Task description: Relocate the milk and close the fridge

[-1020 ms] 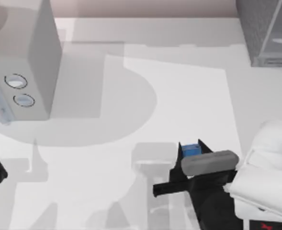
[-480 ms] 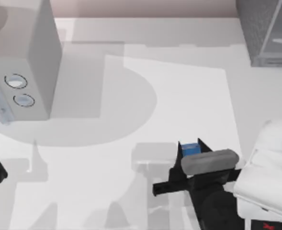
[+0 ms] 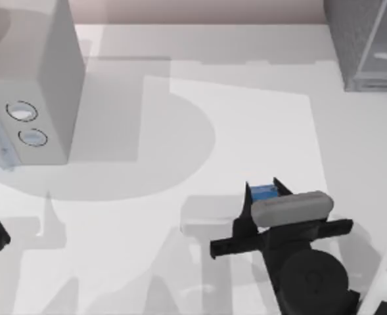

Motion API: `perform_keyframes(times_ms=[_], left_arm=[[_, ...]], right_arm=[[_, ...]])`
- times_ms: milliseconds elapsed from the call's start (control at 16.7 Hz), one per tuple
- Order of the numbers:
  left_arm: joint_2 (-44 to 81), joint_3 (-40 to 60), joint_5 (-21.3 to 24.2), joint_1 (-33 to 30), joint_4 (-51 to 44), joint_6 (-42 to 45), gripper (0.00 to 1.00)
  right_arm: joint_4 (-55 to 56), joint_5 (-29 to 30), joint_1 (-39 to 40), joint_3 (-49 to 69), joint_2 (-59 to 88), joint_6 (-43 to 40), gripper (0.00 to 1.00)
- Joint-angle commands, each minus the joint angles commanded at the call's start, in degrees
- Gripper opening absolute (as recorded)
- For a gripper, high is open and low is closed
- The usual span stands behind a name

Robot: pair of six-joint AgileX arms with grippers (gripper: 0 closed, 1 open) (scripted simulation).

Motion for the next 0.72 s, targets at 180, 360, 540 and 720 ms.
perform_keyframes(times_ms=[180,360,540,720], left_arm=[[0.0,0.0,0.0,0.0,0.0,0.0,1.0],[0.0,0.0,0.0,0.0,0.0,0.0,1.0],[0.0,0.0,0.0,0.0,0.0,0.0,1.0],[0.0,0.0,0.0,0.0,0.0,0.0,1.0]], right_arm=[[0.12,-0.01,-0.01,0.22,0.15,0.09,0.0],[-0.65,-1.95,-1.94,0.26,-1.03,-0.06,0.0],[-3.51,-8.03,-9.21,0.17,-4.86,-0.77,0.0],[-7.91,-17.09,-21.24,-0.04,-10.67,-2.02,0.0]])
